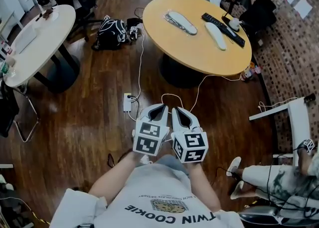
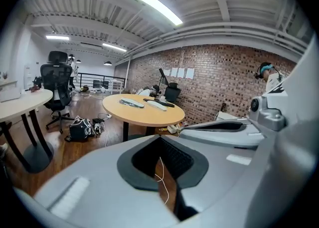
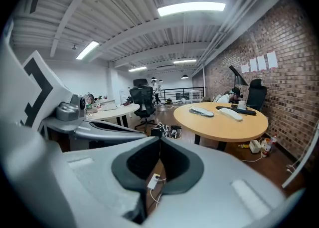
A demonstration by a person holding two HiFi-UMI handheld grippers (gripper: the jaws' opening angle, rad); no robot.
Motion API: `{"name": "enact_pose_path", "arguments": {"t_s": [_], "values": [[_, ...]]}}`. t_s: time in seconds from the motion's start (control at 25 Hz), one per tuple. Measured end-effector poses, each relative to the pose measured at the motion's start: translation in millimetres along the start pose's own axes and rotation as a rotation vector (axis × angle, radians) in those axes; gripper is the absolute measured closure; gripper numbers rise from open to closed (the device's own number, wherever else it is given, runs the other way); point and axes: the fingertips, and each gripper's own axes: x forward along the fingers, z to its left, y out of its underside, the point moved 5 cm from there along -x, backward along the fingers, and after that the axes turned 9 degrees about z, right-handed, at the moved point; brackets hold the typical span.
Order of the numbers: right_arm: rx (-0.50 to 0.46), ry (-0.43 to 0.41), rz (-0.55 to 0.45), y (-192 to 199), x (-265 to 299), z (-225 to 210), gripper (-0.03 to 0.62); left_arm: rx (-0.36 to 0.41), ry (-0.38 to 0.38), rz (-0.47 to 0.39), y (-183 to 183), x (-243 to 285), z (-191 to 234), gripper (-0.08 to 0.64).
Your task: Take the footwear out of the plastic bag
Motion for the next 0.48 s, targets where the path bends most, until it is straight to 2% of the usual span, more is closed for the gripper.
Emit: {"name": "enact_pose_path", "arguments": {"t_s": [0.48], "values": [[0.012, -0.003, -0.002, -30, 70, -21, 0.589, -0.013, 0.006, 0.005, -28, 48, 50, 0.554]]}}
